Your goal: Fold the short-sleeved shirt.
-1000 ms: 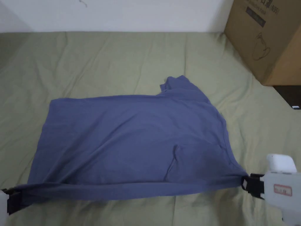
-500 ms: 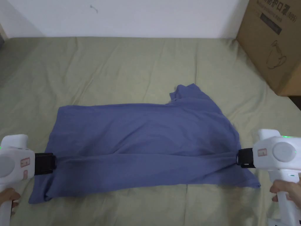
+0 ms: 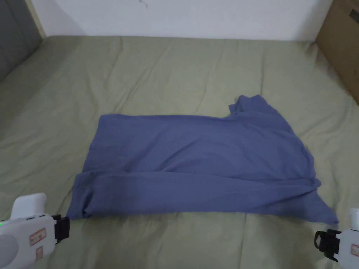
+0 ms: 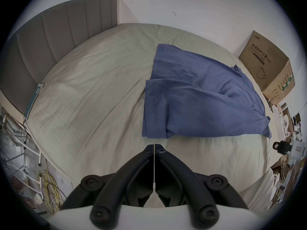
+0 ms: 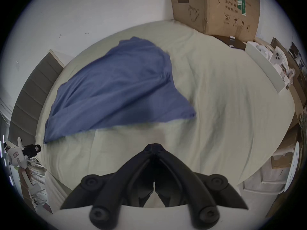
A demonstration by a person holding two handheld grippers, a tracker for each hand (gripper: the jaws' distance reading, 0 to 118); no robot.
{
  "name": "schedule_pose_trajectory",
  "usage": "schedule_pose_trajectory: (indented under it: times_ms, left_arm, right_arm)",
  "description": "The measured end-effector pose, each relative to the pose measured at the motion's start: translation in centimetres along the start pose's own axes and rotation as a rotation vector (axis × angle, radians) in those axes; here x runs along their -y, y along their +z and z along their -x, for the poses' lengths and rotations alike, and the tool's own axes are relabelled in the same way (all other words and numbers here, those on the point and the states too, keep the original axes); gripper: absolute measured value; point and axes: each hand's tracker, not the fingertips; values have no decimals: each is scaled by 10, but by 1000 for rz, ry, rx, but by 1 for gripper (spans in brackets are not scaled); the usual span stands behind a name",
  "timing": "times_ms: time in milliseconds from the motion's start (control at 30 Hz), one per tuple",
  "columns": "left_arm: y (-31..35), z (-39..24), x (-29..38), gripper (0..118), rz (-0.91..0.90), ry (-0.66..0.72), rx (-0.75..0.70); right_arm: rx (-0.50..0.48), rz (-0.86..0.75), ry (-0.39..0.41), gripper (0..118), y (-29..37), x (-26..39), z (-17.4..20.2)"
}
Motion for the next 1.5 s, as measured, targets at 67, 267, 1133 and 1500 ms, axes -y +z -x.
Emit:
schedule_pose_trajectory:
  times_ms: [67,267,1133,1500]
  left_arm:
    - [-7,-3,-12,79,-5,5,10]
    - [-75,-1,-28,86,100,-26,-60]
    - [-9,-8,-55,3,25,-57,-15]
    - [21,-5,20,4,79,-184,-56]
  right_arm:
    - [-14,10,-30,0,-1,1,-3]
    - [-14,3,-7,0,-1,-1,-2]
    - [20,59,150,9,-38,-74,-8]
    - [20,130,88,9,9,13,-52]
